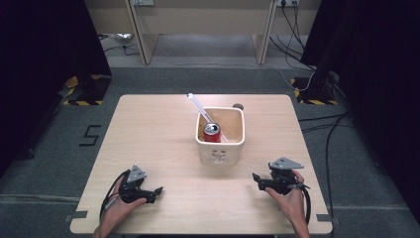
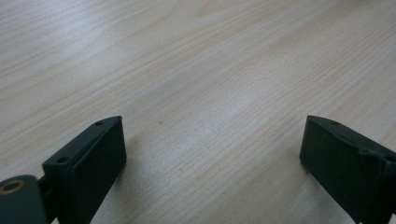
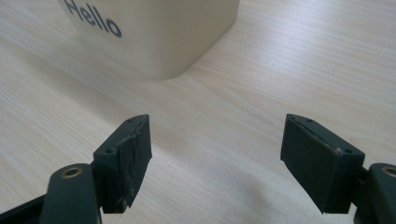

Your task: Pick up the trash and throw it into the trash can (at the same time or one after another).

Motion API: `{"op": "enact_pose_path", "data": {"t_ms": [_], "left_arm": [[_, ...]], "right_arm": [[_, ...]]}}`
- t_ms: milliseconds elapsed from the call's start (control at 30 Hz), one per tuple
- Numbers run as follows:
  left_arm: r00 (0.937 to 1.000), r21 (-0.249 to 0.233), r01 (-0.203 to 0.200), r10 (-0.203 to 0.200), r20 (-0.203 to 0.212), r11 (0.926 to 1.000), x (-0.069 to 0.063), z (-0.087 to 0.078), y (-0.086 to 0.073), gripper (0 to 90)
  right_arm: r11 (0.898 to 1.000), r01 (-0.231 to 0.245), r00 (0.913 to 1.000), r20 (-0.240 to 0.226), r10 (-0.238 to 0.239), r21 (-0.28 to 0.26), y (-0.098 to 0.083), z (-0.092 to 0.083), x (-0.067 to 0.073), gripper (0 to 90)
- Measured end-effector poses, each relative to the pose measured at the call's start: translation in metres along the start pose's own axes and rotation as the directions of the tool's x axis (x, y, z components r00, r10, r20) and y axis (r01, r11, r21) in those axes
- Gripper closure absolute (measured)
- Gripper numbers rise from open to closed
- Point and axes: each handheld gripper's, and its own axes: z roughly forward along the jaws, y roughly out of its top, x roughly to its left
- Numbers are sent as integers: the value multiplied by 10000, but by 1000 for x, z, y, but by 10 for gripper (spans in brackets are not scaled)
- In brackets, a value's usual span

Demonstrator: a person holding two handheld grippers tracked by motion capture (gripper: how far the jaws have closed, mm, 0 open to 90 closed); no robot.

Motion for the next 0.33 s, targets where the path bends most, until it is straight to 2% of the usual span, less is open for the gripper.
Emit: {"op": "enact_pose_path", "data": {"t_ms": [333], "left_arm": [[10000, 1, 1, -1, 3, 10000, 0, 0, 0, 63]], "right_arm": [[9986, 32, 10000, 36, -34, 519, -12, 6, 1, 241]]}}
